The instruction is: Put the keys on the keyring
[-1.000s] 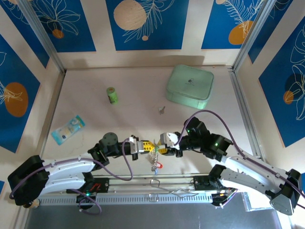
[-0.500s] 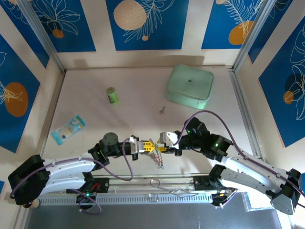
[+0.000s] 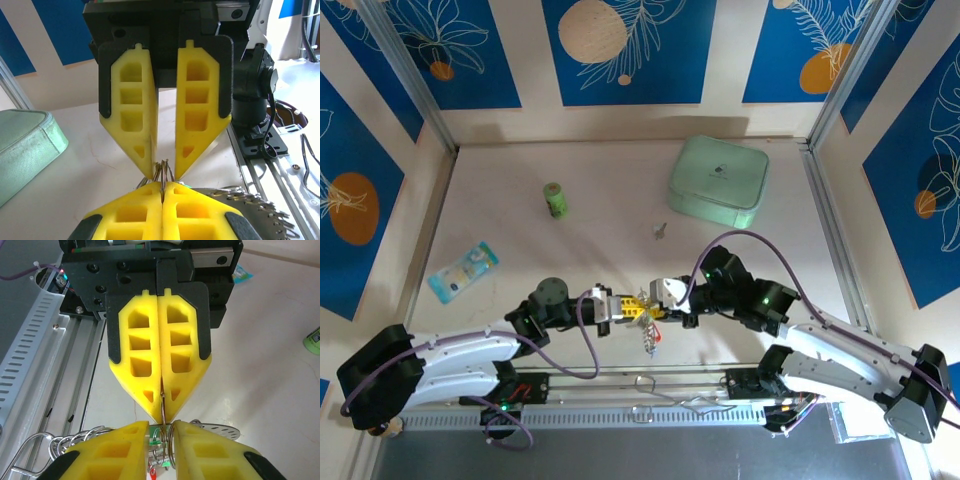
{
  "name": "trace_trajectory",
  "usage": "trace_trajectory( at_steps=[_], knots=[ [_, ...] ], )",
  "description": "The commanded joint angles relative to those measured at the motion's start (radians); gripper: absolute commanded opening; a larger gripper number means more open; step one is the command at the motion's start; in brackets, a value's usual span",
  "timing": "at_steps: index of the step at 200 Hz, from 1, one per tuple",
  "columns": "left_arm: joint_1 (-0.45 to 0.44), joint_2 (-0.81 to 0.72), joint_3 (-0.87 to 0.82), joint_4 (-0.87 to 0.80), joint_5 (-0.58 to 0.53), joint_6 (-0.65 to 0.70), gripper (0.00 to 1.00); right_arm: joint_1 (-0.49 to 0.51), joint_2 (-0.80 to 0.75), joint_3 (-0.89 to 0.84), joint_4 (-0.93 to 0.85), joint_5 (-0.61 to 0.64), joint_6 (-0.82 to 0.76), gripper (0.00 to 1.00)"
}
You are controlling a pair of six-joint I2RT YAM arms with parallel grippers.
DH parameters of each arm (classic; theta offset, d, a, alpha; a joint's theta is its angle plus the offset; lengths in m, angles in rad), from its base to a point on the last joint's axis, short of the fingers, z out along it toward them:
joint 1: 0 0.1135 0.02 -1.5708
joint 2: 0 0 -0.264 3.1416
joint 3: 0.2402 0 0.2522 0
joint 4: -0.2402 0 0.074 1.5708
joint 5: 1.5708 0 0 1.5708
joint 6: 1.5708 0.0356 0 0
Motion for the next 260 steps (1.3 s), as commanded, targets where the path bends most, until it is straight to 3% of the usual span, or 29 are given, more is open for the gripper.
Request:
trace_trajectory(
  at_steps=[1, 28, 42, 58, 76, 104, 169, 209, 229, 260],
  knots=[
    [-0.005, -0.008, 0.023, 0.059, 0.028, -0.001, 0.00, 0.011, 0.014, 0.034, -0.012, -0.008, -0.011, 0.15],
    [-0.005, -0.006, 0.022, 0.069, 0.023, -0.008, 0.00, 0.012, 0.021, 0.045, -0.016, -0.003, -0.015, 0.00],
    [-0.005, -0.007, 0.020, 0.067, -0.001, -0.013, 0.00, 0.012, 0.026, 0.058, -0.034, 0.007, -0.019, 0.00],
    [-0.005, -0.019, 0.025, 0.030, -0.041, -0.018, 0.16, 0.012, 0.039, 0.090, -0.087, 0.023, -0.029, 0.00],
    [-0.005, -0.042, 0.060, -0.107, -0.075, -0.008, 0.18, 0.013, 0.067, 0.143, -0.184, 0.050, -0.059, 0.00],
    [-0.005, -0.055, 0.108, -0.269, -0.090, 0.011, 0.16, 0.017, 0.128, 0.234, -0.326, 0.091, -0.079, 0.00],
    [-0.005, -0.022, 0.145, -0.318, -0.092, 0.021, 0.12, 0.044, 0.162, 0.314, -0.369, 0.079, -0.085, 0.00],
    [-0.006, -0.011, 0.138, -0.263, -0.075, 0.007, 0.00, 0.055, 0.162, 0.304, -0.348, 0.083, -0.050, 0.00],
    [-0.005, -0.018, 0.114, -0.193, -0.066, -0.017, 0.00, 0.041, 0.117, 0.257, -0.298, 0.084, -0.004, 0.31],
    [-0.005, -0.030, 0.071, -0.095, -0.057, -0.049, 0.00, -0.020, 0.002, 0.166, -0.234, 0.051, 0.079, 0.35]
  ],
)
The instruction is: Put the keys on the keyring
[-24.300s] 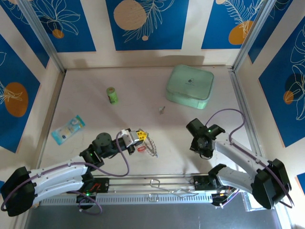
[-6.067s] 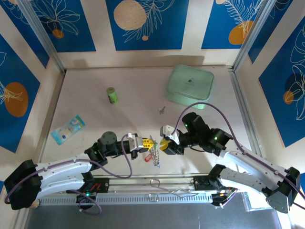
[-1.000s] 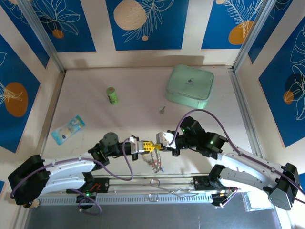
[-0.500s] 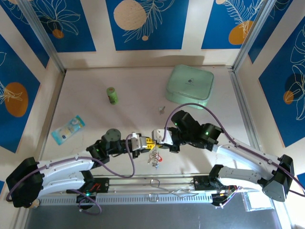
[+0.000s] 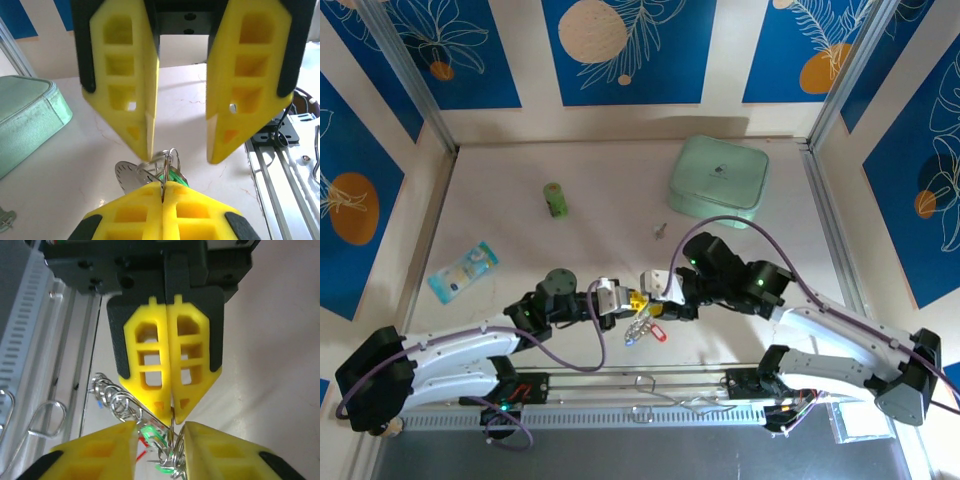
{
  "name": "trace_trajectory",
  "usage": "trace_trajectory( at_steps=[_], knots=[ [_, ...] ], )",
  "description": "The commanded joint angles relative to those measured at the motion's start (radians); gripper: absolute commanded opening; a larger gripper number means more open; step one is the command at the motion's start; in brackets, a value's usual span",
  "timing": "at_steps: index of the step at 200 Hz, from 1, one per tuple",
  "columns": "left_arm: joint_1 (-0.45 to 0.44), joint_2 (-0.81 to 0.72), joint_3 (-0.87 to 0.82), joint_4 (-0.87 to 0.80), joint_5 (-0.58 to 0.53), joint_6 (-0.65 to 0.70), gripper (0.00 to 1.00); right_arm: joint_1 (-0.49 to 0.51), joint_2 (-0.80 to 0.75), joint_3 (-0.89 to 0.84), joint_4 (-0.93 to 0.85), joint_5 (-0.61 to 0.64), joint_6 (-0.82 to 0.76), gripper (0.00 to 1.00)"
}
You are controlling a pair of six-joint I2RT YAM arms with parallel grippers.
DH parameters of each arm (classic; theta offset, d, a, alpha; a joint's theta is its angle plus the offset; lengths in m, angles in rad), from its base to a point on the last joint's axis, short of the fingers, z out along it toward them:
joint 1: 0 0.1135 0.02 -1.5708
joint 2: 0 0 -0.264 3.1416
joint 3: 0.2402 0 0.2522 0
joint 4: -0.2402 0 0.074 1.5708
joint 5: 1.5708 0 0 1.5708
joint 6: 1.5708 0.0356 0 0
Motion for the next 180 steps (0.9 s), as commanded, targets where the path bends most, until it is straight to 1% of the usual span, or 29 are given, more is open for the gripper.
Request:
trace_trajectory(
  at_steps=[1, 14, 29, 58, 72, 107, 133, 180],
  knots=[
    [-0.004, -0.014, -0.030, 0.138, 0.015, -0.038, 0.00, -0.044, -0.093, -0.066, 0.060, -0.054, 0.086, 0.35],
    [-0.004, -0.019, -0.045, 0.161, 0.018, -0.045, 0.00, -0.063, -0.133, -0.107, 0.080, -0.046, 0.106, 0.35],
    [-0.004, -0.024, -0.048, 0.168, 0.023, -0.051, 0.00, -0.067, -0.159, -0.138, 0.078, -0.062, 0.105, 0.31],
    [-0.004, -0.028, -0.055, 0.174, 0.018, -0.059, 0.00, -0.046, -0.164, -0.177, 0.084, -0.104, 0.110, 0.19],
    [-0.004, -0.028, -0.055, 0.176, 0.020, -0.060, 0.00, -0.037, -0.159, -0.187, 0.105, -0.126, 0.119, 0.15],
    [-0.004, -0.024, -0.055, 0.185, 0.021, -0.063, 0.00, -0.031, -0.147, -0.206, 0.164, -0.157, 0.146, 0.16],
    [-0.004, -0.022, -0.057, 0.196, 0.032, -0.068, 0.00, -0.032, -0.132, -0.217, 0.189, -0.118, 0.146, 0.22],
    [-0.004, -0.031, -0.063, 0.204, 0.034, -0.068, 0.00, -0.033, -0.155, -0.214, 0.147, -0.081, 0.143, 0.21]
  ],
)
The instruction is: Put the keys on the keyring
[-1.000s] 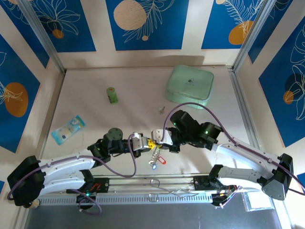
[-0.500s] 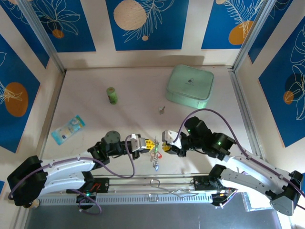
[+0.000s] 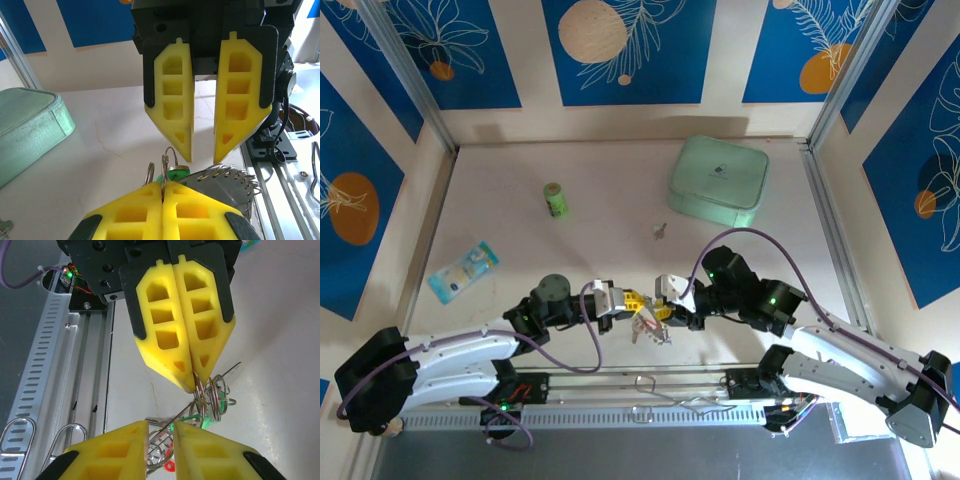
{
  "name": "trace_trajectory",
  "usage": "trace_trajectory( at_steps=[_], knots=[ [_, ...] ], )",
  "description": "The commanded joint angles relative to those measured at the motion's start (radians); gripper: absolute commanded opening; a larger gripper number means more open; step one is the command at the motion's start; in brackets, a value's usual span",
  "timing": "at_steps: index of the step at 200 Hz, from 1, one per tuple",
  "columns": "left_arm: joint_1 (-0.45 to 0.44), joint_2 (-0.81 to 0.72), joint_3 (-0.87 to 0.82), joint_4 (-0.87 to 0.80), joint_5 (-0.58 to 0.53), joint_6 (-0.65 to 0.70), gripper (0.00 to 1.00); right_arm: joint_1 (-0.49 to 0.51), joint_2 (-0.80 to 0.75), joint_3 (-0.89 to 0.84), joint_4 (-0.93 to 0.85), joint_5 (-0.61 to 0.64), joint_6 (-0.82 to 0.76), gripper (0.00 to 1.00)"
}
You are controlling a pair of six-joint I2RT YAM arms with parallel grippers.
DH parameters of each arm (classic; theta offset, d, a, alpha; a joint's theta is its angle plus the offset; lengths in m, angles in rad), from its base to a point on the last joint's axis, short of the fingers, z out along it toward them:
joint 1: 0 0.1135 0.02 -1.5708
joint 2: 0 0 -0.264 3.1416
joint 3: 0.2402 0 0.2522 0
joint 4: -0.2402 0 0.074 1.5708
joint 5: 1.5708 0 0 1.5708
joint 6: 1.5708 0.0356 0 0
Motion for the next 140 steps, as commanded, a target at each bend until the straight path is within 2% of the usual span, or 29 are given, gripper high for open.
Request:
trace_trajectory(
  at_steps=[1, 31, 49, 64, 140],
  knots=[
    [-0.004, -0.023, -0.004, 0.076, 0.028, -0.016, 0.00, 0.004, -0.025, -0.011, -0.018, 0.018, 0.011, 0.21],
    [-0.004, -0.022, -0.004, 0.078, 0.032, -0.012, 0.00, -0.007, -0.064, -0.015, -0.018, 0.084, 0.030, 0.21],
    [-0.004, -0.021, -0.002, 0.079, 0.033, -0.011, 0.00, -0.007, -0.059, -0.008, -0.011, 0.096, 0.033, 0.24],
    [-0.004, -0.021, -0.002, 0.080, 0.036, -0.011, 0.00, -0.007, -0.043, 0.003, -0.011, 0.085, 0.036, 0.27],
    [-0.004, -0.019, -0.004, 0.079, 0.034, -0.005, 0.00, 0.008, -0.003, 0.027, 0.013, 0.032, 0.055, 0.26]
  ],
)
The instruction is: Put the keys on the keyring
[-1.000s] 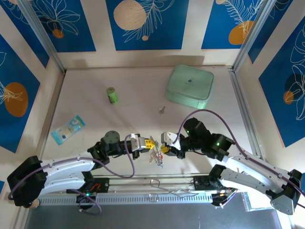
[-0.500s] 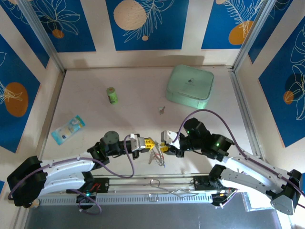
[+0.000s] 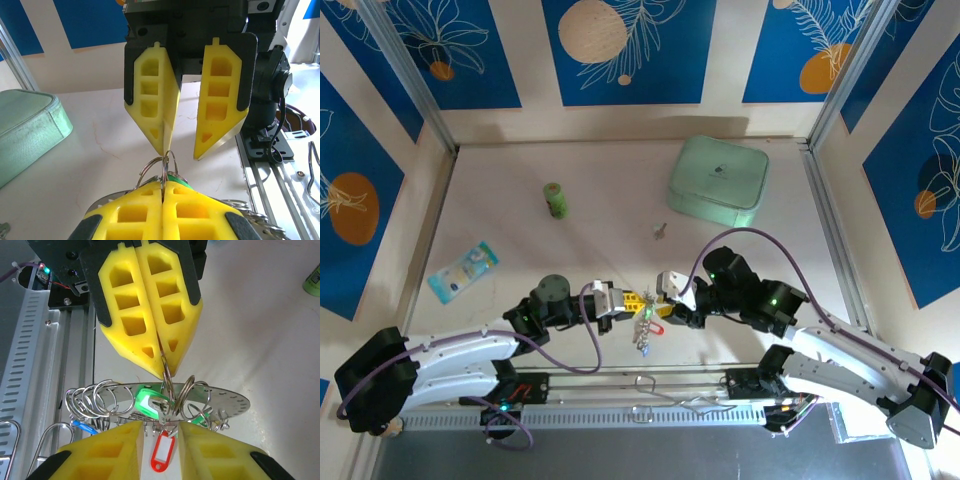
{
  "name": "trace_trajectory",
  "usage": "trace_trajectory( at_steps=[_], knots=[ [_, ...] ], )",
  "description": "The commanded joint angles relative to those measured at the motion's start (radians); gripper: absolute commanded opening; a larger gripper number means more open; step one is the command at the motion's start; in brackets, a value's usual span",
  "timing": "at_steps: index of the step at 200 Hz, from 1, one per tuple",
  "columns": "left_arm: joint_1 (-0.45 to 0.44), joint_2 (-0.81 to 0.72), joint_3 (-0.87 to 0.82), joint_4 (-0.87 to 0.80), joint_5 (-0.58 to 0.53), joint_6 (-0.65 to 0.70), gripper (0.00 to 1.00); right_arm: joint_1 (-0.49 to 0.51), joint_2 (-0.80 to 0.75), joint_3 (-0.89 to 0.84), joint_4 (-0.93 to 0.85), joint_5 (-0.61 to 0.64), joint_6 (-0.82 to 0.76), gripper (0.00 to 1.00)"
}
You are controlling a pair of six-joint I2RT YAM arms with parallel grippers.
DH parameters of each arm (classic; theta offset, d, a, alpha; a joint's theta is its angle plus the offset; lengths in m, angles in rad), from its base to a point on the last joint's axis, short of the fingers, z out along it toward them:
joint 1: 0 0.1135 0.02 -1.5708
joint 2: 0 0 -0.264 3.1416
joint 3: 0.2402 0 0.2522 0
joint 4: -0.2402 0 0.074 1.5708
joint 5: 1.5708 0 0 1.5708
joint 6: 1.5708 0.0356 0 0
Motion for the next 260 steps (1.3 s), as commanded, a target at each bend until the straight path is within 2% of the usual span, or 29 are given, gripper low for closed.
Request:
trace_trajectory(
  at_steps=[1, 80, 199, 260],
  knots=[
    [-0.004, -0.019, -0.001, 0.072, 0.024, -0.006, 0.00, 0.008, 0.004, 0.031, 0.018, -0.035, 0.018, 0.26],
    [-0.004, -0.016, 0.002, 0.072, 0.029, -0.003, 0.00, 0.012, 0.008, 0.036, 0.039, -0.041, 0.025, 0.25],
    [-0.004, -0.015, 0.008, 0.056, 0.043, 0.012, 0.00, 0.012, 0.022, 0.036, 0.060, -0.022, 0.039, 0.17],
    [-0.004, -0.019, 0.008, 0.079, 0.051, 0.007, 0.00, 0.010, 0.033, 0.028, 0.038, 0.007, 0.035, 0.02]
  ],
)
